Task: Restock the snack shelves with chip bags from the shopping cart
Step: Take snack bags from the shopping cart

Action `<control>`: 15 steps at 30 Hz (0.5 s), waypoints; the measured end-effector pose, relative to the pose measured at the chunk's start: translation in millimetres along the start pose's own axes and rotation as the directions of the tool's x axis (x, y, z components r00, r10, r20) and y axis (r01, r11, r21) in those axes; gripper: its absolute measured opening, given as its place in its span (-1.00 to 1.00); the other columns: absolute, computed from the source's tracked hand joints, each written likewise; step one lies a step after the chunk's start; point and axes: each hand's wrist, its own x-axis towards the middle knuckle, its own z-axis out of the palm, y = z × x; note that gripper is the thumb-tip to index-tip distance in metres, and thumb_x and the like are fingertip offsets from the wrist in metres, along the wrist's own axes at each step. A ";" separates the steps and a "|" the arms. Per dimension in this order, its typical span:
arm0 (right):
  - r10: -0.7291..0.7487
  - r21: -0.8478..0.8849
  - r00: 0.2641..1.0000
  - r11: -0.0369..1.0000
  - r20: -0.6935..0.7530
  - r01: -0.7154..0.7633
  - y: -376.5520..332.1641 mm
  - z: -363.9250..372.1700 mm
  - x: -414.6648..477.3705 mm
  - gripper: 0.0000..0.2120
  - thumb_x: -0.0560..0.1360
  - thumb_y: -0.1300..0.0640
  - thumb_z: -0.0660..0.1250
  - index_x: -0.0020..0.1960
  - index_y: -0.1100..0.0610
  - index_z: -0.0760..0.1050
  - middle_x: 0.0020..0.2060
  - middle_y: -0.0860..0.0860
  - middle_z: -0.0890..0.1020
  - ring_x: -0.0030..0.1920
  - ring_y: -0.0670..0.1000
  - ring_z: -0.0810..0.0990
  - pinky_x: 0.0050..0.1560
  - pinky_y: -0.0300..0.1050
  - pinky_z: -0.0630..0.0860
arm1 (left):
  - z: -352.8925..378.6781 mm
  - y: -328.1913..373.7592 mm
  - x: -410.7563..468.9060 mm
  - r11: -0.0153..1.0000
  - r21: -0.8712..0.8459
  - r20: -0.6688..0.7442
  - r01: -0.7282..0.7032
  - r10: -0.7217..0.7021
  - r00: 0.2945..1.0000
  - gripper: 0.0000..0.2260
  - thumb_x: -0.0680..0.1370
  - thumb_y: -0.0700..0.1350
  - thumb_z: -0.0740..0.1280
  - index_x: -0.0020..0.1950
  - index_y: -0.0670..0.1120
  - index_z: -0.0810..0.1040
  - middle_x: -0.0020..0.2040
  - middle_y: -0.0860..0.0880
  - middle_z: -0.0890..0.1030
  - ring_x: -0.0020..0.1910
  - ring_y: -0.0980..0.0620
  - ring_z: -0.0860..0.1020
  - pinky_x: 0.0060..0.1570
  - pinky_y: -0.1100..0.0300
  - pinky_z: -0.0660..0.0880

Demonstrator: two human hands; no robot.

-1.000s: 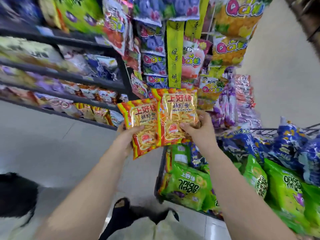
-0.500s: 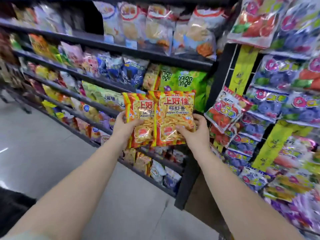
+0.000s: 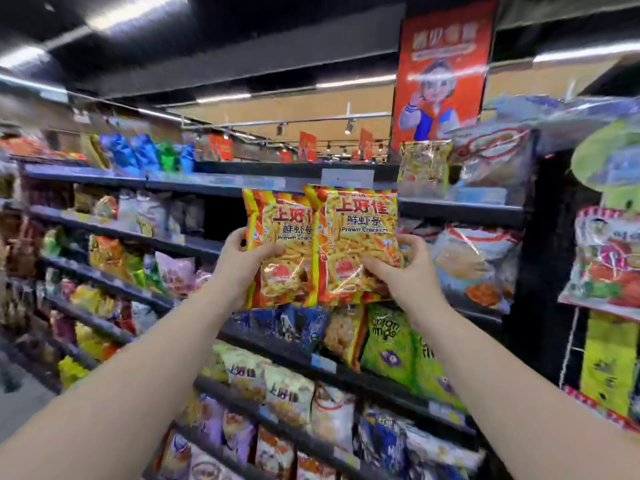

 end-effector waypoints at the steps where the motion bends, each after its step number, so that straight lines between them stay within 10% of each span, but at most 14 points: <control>1: -0.029 -0.010 1.000 1.000 -0.008 0.028 -10.0 2.4 16.9 -0.42 0.27 -0.04 0.60 0.16 -0.11 0.35 0.07 -0.05 0.58 0.01 0.02 0.64 0.02 0.14 0.62 | 3.1 12.5 15.7 1.000 -0.011 0.024 -0.009 0.009 1.000 -0.41 0.32 -0.20 0.58 0.29 -0.06 0.43 0.08 -0.16 0.66 -0.08 -0.17 0.69 -0.12 -0.15 0.63; 15: -0.284 -0.271 0.926 0.938 -0.250 0.215 -68.4 -13.9 229.6 -0.46 0.35 0.00 0.56 0.19 0.01 0.33 0.10 -0.02 0.44 0.10 0.01 0.49 0.06 -0.04 0.48 | 103.0 99.6 228.6 0.986 -0.106 0.170 -0.125 0.142 0.975 -0.29 0.39 -0.19 0.54 0.45 -0.01 0.27 0.16 -0.19 0.60 -0.10 -0.18 0.69 -0.12 -0.17 0.64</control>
